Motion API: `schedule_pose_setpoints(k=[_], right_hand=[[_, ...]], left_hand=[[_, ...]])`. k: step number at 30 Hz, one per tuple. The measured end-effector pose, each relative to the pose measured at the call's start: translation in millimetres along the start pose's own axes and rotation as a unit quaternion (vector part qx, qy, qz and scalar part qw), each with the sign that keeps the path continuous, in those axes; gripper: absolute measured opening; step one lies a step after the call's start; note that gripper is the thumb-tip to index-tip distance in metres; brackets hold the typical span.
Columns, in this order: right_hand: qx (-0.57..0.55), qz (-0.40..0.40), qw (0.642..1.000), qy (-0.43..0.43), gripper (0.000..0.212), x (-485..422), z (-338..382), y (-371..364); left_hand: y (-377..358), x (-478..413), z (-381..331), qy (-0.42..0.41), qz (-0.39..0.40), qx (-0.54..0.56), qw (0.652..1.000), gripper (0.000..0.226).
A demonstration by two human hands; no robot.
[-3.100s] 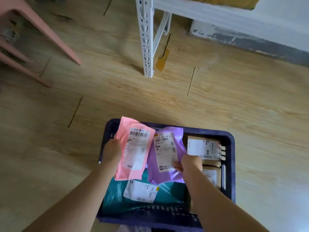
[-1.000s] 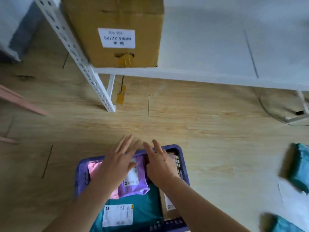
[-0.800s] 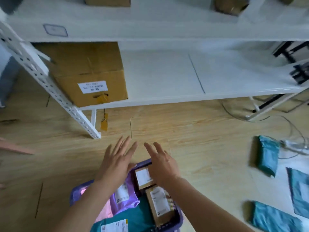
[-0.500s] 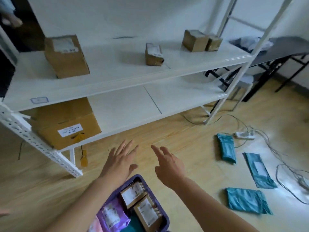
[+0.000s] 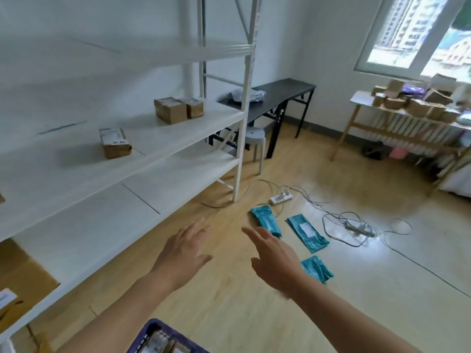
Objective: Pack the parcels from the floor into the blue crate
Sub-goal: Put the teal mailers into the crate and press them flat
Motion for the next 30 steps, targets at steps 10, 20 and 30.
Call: schedule_pose_setpoints(k=[10,20,30], right_hand=[[-0.02,-0.019,0.993,-0.112,0.067,-22,-150,29],[-0.034,-0.047,0.978,-0.201,0.068,-93,-349,70],[-0.065,-0.016,0.936,-0.345,0.066,-152,-496,52]], left_hand=[[-64,-124,-131,-0.068,0.067,-0.012,0.995,0.066],[-144,-293,-266,-0.127,0.102,-0.007,0.987,0.062],[-225,-441,-326,-0.181,0.188,-0.022,0.965,0.062]])
Point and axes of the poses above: each hand's wrist, its own x-axis away from the middle knuckle, its own y-axis out of the back of the hand, z = x × y, the point moved 3 cm from there along -x, towards the middle knuckle, and after that the axes turned 8 degrees about -z, right-handed, at the moved point
